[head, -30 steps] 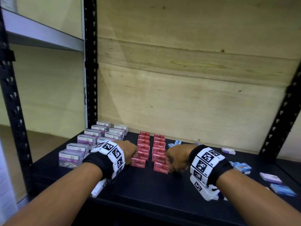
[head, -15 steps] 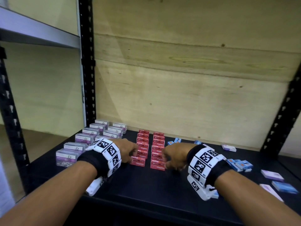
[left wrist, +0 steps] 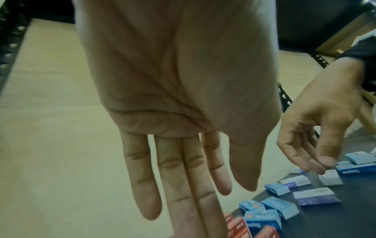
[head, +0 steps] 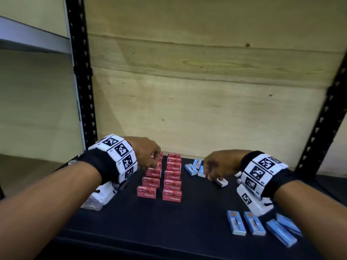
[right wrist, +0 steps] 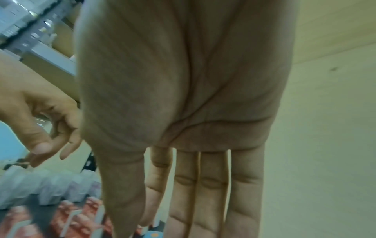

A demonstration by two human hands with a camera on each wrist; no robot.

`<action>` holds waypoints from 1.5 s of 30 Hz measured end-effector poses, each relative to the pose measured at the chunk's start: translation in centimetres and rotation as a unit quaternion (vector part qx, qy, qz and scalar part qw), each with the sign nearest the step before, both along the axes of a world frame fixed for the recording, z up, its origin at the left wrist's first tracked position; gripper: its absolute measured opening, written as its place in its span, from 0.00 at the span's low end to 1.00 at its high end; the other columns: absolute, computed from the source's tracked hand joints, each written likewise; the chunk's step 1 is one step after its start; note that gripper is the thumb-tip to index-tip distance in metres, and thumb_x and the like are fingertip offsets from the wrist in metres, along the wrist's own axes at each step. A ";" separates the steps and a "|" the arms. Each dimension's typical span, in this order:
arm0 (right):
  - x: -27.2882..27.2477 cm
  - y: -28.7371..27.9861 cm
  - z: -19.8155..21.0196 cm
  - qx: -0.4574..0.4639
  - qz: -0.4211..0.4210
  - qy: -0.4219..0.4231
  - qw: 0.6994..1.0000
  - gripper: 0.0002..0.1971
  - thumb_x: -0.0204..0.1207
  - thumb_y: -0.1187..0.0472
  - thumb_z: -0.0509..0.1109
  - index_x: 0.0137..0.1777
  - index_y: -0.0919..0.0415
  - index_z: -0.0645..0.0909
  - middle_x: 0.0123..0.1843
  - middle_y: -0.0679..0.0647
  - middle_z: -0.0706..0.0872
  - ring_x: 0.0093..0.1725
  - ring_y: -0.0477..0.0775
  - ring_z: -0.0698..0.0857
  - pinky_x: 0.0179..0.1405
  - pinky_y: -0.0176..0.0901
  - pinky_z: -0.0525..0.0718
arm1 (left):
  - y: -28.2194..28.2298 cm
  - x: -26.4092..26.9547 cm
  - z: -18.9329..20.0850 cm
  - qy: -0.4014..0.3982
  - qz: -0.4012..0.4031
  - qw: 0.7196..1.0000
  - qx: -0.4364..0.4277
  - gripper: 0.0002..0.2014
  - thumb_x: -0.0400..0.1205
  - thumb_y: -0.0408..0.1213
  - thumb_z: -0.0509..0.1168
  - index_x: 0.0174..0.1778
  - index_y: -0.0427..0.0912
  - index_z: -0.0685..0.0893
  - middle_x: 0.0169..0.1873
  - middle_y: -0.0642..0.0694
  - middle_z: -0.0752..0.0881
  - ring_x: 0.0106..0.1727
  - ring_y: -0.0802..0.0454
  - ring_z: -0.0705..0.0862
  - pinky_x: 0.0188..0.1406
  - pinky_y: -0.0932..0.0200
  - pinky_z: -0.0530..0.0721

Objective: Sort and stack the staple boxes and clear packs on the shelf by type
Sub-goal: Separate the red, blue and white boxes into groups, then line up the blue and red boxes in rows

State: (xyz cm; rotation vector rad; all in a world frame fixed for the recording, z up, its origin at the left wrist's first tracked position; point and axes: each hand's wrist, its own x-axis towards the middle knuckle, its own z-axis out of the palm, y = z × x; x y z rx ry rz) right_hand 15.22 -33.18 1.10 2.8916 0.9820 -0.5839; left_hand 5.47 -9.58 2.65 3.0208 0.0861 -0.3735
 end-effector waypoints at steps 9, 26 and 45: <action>6.7 -5.6 1.7 -0.013 -0.049 -0.070 0.996 0.06 0.79 0.57 0.71 0.52 0.46 0.82 0.50 0.46 0.88 0.48 0.50 0.87 0.54 0.44 0.84 | -4.0 8.1 2.1 -0.034 -0.072 0.993 0.092 0.08 0.82 0.51 0.65 0.51 0.54 0.84 0.38 0.57 0.88 0.42 0.56 0.85 0.46 0.57 0.81; 14.5 -3.6 -2.8 -0.072 0.033 -0.045 0.996 0.22 0.81 0.58 0.69 0.75 0.44 0.76 0.70 0.45 0.82 0.66 0.51 0.81 0.64 0.43 0.77 | -9.6 20.4 -3.3 0.022 -0.128 0.982 0.134 0.15 0.82 0.46 0.68 0.57 0.39 0.88 0.48 0.45 0.88 0.42 0.48 0.81 0.38 0.60 0.75; 16.0 -5.2 -4.6 -0.030 -0.041 -0.045 0.998 0.17 0.69 0.48 0.80 0.54 0.52 0.83 0.52 0.49 0.87 0.52 0.53 0.85 0.52 0.47 0.82 | -11.6 22.4 -5.3 0.049 -0.173 0.980 0.084 0.19 0.74 0.41 0.78 0.58 0.38 0.86 0.50 0.42 0.88 0.43 0.46 0.81 0.40 0.57 0.77</action>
